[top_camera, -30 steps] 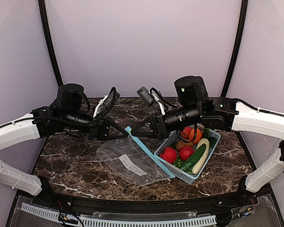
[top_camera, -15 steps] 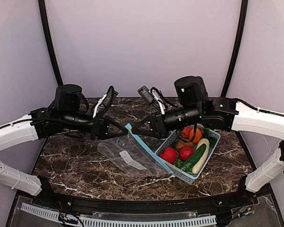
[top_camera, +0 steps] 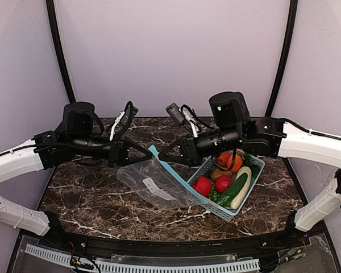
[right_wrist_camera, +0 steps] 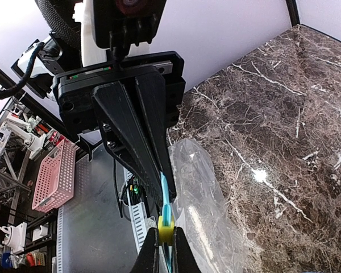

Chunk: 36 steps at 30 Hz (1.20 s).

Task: Place the food in the zip-top bag and seal the zipper
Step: Unzip the zipper from the zipper food storage bag.

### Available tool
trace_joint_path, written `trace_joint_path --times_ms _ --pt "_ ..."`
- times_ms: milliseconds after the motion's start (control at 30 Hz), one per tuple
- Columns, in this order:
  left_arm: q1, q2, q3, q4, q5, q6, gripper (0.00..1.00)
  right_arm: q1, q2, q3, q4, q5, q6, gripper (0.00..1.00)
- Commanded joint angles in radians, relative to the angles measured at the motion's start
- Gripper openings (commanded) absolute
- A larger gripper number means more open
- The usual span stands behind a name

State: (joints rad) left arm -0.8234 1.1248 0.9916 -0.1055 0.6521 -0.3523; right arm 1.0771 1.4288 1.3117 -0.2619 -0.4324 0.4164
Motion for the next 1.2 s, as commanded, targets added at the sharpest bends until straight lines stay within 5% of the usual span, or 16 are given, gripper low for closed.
trace_joint_path --times_ms 0,1167 --pt "0.001 -0.033 -0.01 -0.002 -0.043 0.001 0.01 0.0 -0.005 -0.005 -0.017 0.007 -0.01 0.0" --pt "0.023 -0.043 -0.002 -0.019 -0.183 -0.031 0.01 0.0 0.011 -0.015 -0.023 0.015 -0.005 0.0"
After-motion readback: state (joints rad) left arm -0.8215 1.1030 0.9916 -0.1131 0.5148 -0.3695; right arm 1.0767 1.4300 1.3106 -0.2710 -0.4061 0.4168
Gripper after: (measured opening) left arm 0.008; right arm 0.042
